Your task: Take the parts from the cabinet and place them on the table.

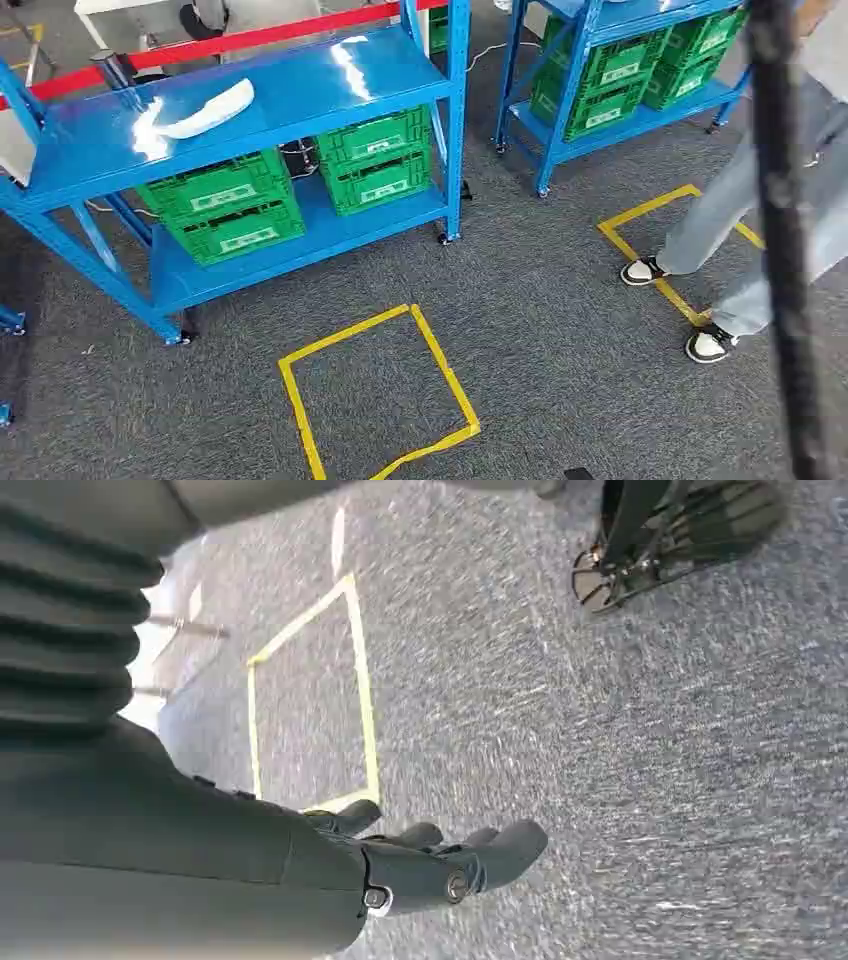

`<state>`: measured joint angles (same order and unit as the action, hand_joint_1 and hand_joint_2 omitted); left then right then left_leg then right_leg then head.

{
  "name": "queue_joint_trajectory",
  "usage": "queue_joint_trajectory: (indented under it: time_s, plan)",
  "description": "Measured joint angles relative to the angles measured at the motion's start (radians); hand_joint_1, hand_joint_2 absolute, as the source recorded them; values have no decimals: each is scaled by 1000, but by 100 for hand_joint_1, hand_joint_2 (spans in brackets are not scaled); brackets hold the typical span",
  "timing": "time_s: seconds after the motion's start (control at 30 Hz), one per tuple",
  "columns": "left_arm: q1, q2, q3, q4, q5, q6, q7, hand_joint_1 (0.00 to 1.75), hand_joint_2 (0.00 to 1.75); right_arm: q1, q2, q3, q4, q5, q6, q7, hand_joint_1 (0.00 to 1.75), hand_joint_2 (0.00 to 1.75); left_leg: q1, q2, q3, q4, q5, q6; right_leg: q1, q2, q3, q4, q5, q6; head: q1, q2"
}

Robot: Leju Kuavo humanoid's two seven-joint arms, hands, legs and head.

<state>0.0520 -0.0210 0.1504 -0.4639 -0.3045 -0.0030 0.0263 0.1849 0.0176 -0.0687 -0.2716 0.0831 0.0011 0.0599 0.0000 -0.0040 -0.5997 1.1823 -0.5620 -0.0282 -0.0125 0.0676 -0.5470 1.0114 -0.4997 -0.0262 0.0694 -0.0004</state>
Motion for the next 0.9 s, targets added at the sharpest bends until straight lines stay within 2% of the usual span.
queue_joint_trajectory:
  time_s: [0.03, 0.07, 0.1, 0.13, 0.2, 0.23, 0.27, 0.3, 0.33, 0.37, 0.4, 0.43, 0.47, 0.53, 0.57, 0.6, 0.63, 0.67, 0.7, 0.73, 0.77, 0.8, 0.83, 0.9]
  plan:
    - [-5, -3, 15, 6, -29, 0, 3, 0, 175, -6, 1, -8, 1, 9, 2, 8, 0, 175, 0, -19, 39, -94, 47, 5, 0, 12, 3, 0, 0, 1, 0, 0]
    - [-10, -5, 31, 13, -58, 0, 5, 0, 175, -12, 3, -16, 3, 16, 4, 15, 0, 175, 0, -65, 63, -162, 62, 13, -2, 23, 1, 0, 0, 3, 0, 0]
    - [-15, -7, 50, 24, -87, 0, 8, 0, 175, -21, 5, -25, 5, 24, 6, 19, 0, 175, 2, -80, 70, -180, 56, 16, 3, 36, -5, 5, 0, 12, 1, 0]
    - [-19, -9, 68, 30, -121, 0, 13, 0, 175, -27, 6, -34, 5, 33, 7, 27, 0, 175, -2, -71, 67, -176, 55, 17, -1, 46, -12, 4, 5, 20, 0, 0]
    - [-26, -14, 105, 39, -183, -1, 18, 0, 175, -30, 10, -52, 12, 49, 10, 37, 0, 175, -7, -52, 70, -177, 56, 28, -8, 66, -19, -2, 10, 36, 0, 0]
    - [-32, -24, 120, 44, -212, -2, 19, 0, 175, -33, 11, -59, 15, 57, 11, 46, 0, 175, 7, -40, 72, -193, 65, 37, -3, 73, -18, 2, 9, 44, 0, 0]
    - [-39, -27, 139, 50, -244, -2, 25, 0, 175, -35, 13, -69, 18, 66, 11, 52, 0, 175, 5, -29, 75, -198, 69, 43, 1, 20, -28, 22, -8, 45, 2, 0]
    - [-42, -31, 157, 56, -274, -2, 25, 0, 175, -44, 14, -75, 20, 75, 11, 58, 0, 175, 5, -18, 74, -198, 70, 48, 2, -22, -58, 78, -47, 47, 11, 0]
    - [-43, -34, 177, 66, -306, -2, 27, 0, 175, -55, 15, -82, 21, 83, 11, 65, 0, 175, 4, -4, 73, -198, 69, 49, 1, -42, -95, 153, -87, 50, 16, 0]
    - [-43, -37, 196, 75, -336, -2, 30, 0, 175, -65, 16, -91, 22, 92, 11, 69, 0, 175, 3, 14, 72, -197, 68, 51, 0, -52, -134, 234, -122, 54, 15, 0]
    - [-47, -41, 214, 83, -365, -2, 34, 0, 175, -73, 16, -100, 24, 101, 12, 74, 0, 175, 2, 29, 71, -195, 67, 51, -1, -56, -163, 294, -139, 57, 14, 0]
    - [-53, -44, 231, 90, -394, -1, 35, 0, 175, -79, 17, -107, 26, 110, 12, 83, 0, 175, 3, 35, 70, -193, 66, 49, -3, -59, -167, 305, -131, 59, 16, 0]
    - [-64, -49, 251, 99, -425, 1, 35, 0, 175, -82, 17, -117, 29, 119, 12, 89, 0, 175, 3, 41, 70, -190, 64, 47, -6, -62, -146, 268, -101, 61, 15, 0]
    - [-90, -59, 284, 111, -482, 3, 30, 0, 175, -85, 17, -133, 30, 136, 14, 101, 0, 175, 6, 46, 68, -180, 59, 40, -10, -70, -49, 99, -20, 62, 16, 0]
    - [-105, -62, 303, 116, -517, 5, 23, 0, 175, -90, 17, -142, 31, 145, 14, 105, 0, 175, 6, 50, 67, -172, 56, 35, -12, -81, -3, 16, -6, 60, 16, 0]
    - [-121, -63, 317, 120, -542, 9, 16, 0, 175, -100, 20, -150, 35, 155, 16, 108, 0, 175, -2, 52, 63, -165, 51, 28, -4, -80, -6, 12, -12, 55, 14, 0]
    - [-142, -64, 332, 126, -573, 13, 8, 0, 175, -106, 21, -159, 38, 164, 16, 113, 0, 175, -2, 51, 62, -163, 50, 26, -11, -75, -6, 9, -6, 47, 12, 0]
    - [-163, -64, 347, 130, -603, 17, -2, 0, 175, -112, 25, -169, 39, 173, 16, 120, 0, 175, -6, 50, 60, -163, 45, 49, -10, -77, -7, 8, -5, 49, 13, 0]
    - [-183, -65, 359, 134, -626, 21, -9, 0, 175, -116, 25, -176, 41, 181, 16, 123, 0, 175, -6, 49, 60, -165, 49, 55, -9, -77, -7, 8, -4, 48, 12, 0]
    - [-202, -68, 371, 139, -654, 24, -19, 0, 175, -122, 26, -185, 44, 190, 17, 124, 0, 175, -6, 49, 61, -168, 55, 45, -8, -77, -7, 8, -3, 45, 13, 0]
    - [-223, -72, 383, 145, -681, 27, -28, 0, 0, -129, 27, -194, 47, 200, 17, 129, 0, 175, -5, 47, 61, -172, 61, 35, -7, -77, -10, 9, -1, 42, 13, 0]
    - [-243, -73, 393, 149, -705, 30, -35, 0, 0, -136, 28, -201, 48, 207, 17, 135, 0, 175, -5, 47, 60, -175, 63, 32, -6, -77, -12, 9, 0, 39, 12, 0]
    - [-264, -75, 405, 155, -733, 34, -44, 0, 0, -142, 30, -210, 49, 216, 18, 139, 0, 0, -4, 47, 60, -177, 67, 26, -6, -77, -14, 9, 2, 36, 12, 0]
    - [-301, -78, 429, 164, -784, 43, -64, 0, 0, -152, 32, -226, 55, 233, 22, 143, 0, 0, -3, 47, 59, -179, 70, 20, -5, -77, -16, 10, 3, 34, 12, 0]
